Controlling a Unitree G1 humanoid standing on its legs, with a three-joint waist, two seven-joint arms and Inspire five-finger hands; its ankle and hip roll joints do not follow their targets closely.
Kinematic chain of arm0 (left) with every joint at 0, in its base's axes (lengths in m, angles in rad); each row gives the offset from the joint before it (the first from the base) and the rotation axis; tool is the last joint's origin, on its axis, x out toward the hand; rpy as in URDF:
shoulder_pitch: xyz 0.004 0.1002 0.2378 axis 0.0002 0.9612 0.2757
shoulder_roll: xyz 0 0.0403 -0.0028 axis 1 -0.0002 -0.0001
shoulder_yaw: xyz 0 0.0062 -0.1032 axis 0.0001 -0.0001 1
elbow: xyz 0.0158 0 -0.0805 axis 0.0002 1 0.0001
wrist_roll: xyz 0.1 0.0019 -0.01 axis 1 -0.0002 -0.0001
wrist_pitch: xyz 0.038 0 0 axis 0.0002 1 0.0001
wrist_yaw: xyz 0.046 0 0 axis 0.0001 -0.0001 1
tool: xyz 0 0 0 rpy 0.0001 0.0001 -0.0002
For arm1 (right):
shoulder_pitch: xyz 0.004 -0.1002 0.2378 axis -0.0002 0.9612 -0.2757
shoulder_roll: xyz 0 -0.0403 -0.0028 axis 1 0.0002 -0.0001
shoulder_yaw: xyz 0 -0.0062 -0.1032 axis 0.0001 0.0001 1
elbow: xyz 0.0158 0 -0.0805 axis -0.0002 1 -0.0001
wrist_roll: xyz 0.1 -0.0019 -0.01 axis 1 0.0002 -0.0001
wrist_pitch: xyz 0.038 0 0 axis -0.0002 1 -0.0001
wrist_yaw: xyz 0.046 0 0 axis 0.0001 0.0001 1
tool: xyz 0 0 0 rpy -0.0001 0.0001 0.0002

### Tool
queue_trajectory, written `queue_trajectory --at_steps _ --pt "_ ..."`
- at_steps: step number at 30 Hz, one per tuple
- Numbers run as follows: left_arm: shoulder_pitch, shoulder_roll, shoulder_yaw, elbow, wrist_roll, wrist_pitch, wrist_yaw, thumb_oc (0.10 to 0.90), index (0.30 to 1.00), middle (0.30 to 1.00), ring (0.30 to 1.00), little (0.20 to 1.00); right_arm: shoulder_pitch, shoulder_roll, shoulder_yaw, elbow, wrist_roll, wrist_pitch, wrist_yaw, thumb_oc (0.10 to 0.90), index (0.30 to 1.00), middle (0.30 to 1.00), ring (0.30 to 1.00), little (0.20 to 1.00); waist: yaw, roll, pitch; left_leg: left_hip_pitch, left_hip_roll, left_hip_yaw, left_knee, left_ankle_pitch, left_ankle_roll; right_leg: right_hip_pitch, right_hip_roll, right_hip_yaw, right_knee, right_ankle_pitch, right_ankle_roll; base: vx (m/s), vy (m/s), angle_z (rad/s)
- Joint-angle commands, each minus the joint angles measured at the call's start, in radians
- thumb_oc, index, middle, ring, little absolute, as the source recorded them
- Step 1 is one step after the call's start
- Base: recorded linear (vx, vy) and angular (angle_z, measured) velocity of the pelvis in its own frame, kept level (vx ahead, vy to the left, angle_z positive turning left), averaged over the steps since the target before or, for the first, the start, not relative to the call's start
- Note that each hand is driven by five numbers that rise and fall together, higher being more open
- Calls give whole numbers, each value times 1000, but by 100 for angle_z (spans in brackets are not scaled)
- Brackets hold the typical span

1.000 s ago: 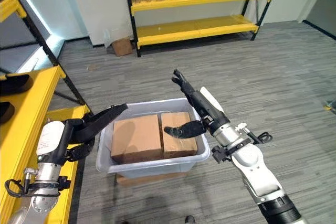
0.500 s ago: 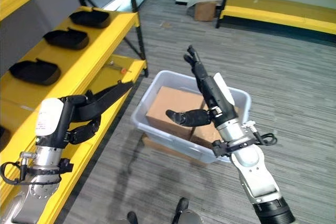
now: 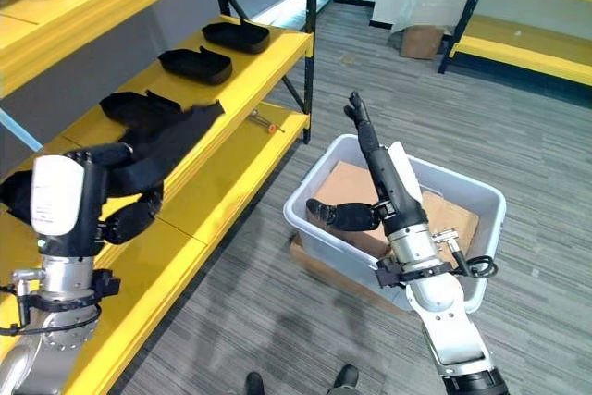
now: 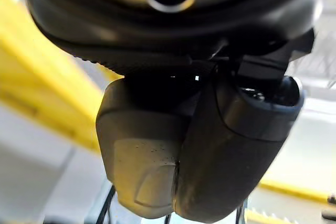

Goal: Move parts from the plastic box to the shelf.

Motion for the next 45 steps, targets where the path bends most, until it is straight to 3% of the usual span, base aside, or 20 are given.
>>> queue_trajectory --at_steps 1,4,8,9,10,11,12,13,14,19,21,31,34,35,36,38,40,41,42,45 --pt "-101 49 96 -105 38 -18 153 400 300 300 300 300 -58 16 12 -84 -28 -108 -53 900 1000 1000 1000 1000 -7 -59 -149 -25 -38 -41 -12 -60 34 54 -105 17 17 35 111 14 142 14" --pt "-95 54 123 -115 61 1 183 400 300 300 300 300 -38 30 20 -89 -55 -99 -59 900 1000 1000 1000 1000 -3 -71 -137 -13 -73 -50 -12 -75 57 26 -148 47 85 79 130 12 208 18" --pt "-92 65 132 -95 58 18 196 400 300 300 300 300 -37 40 33 -90 -59 -97 -64 900 1000 1000 1000 1000 -7 -72 -118 -14 -69 -58 -12 -67 66 -11 -118 118 153 52 118 -40 55 3" --pt "-89 66 130 -68 44 21 201 400 300 300 300 300 -31 36 42 -86 -57 -99 -61 900 1000 1000 1000 1000 -32 -73 -111 -18 -62 -76 -12 -48 67 -45 -14 252 169 -21 83 -74 7 4" --pt "-89 66 131 -67 44 20 202 400 300 300 300 300 -32 35 43 -86 -57 -100 -61 900 1000 1000 1000 1000 -29 -72 -111 -21 -60 -71 -12 -44 65 -51 -12 255 170 -18 77 -59 6 12" --pt "-85 65 133 -52 43 21 203 400 300 300 300 300 -24 27 42 -85 -53 -100 -55 900 1000 1000 1000 1000 -39 -71 -113 -24 -58 -79 -12 -36 65 -64 57 330 177 -66 59 2 -6 32" --pt "-65 61 139 -32 46 23 193 400 300 300 300 300 -1 13 33 -92 -38 -109 -39 900 1000 1000 1000 1000 -57 -79 -120 -31 -67 -101 -12 -27 67 -55 176 446 172 -142 28 3 -5 27" --pt "-64 61 140 -32 46 23 193 400 300 300 300 300 1 13 33 -93 -37 -110 -38 900 1000 1000 1000 1000 -56 -78 -122 -34 -65 -98 -12 -23 65 -59 178 447 171 -137 25 -37 -45 13" --pt "-45 59 145 -7 49 28 178 400 300 300 300 300 14 -2 22 -94 -22 -117 -32 900 1000 1000 1000 1000 -65 -87 -128 -53 -77 -126 -12 -9 64 -55 250 533 139 -155 -3 -52 -46 35" --pt "-8 42 149 7 52 20 150 400 300 300 300 300 27 -12 7 -84 9 -122 -22 900 1000 1000 1000 1000 -49 -95 -139 -91 -81 -171 -12 24 42 -8 272 524 -14 -108 -18 -100 -135 35" --pt "41 18 172 -5 30 2 149 400 300 300 300 300 27 -9 -2 -91 48 -125 -14 900 1000 1000 1000 1000 -33 -90 -141 -113 -70 -169 -9 46 30 24 268 483 -111 -62 -12 -123 -170 41" --pt "44 12 165 -18 12 -11 121 400 300 300 300 300 62 -41 -59 -109 64 -137 -26 900 1000 1000 1000 1000 -18 -63 -65 -273 -70 -225 174 75 -46 80 250 358 -181 -56 -44 -100 -69 49" --pt "19 13 165 -24 -2 -14 122 400 300 300 300 300 44 -44 -64 -107 54 -136 -44 900 1000 1000 1000 1000 -41 -71 -55 -253 -9 -141 225 24 -36 67 219 321 -172 -41 -42 -132 47 110" --pt "12 8 166 -26 -11 -19 129 400 300 300 300 300 43 -43 -67 -110 46 -138 -54 900 1000 1000 1000 1000 -51 -79 -59 -211 47 -114 241 -15 -43 63 200 303 -164 -43 -43 -70 67 40" --pt "12 8 166 -27 -11 -19 129 400 300 300 300 300 43 -43 -67 -110 46 -139 -55 900 1000 1000 1000 1000 -52 -80 -58 -213 46 -114 239 -9 -42 61 199 301 -163 -39 -44 -65 74 20" --pt "-6 7 164 -27 -16 -17 142 400 300 300 300 300 42 -45 -76 -115 41 -144 -67 900 1000 1000 1000 1000 -66 -88 -67 -174 128 -91 245 -18 -58 60 175 278 -155 -46 -43 -40 78 47" --pt "-34 8 155 -28 -21 -16 155 400 300 300 300 300 40 -48 -85 -117 36 -146 -82 900 1000 1000 1000 1000 -87 -80 -85 -117 248 -64 201 39 -91 53 152 241 -140 -55 -38 -24 175 83" --pt "-35 8 155 -28 -21 -16 155 400 300 300 300 300 40 -49 -85 -117 35 -146 -83 900 1000 1000 1000 1000 -88 -77 -86 -114 251 -65 191 45 -95 53 156 239 -139 -57 -39 35 299 73" --pt "-42 8 152 -27 -20 -15 160 400 300 300 300 300 41 -52 -90 -118 26 -144 -90 900 1000 1000 1000 1000 -96 -60 -101 -88 315 -56 145 106 -122 54 144 224 -126 -64 -27 39 163 56" --pt "-51 7 150 -23 -19 -12 163 400 300 300 300 300 44 -53 -94 -117 18 -141 -96 900 1000 1000 1000 1000 -99 -37 -117 -58 339 -56 68 151 -139 54 138 207 -108 -72 -17 69 201 38"
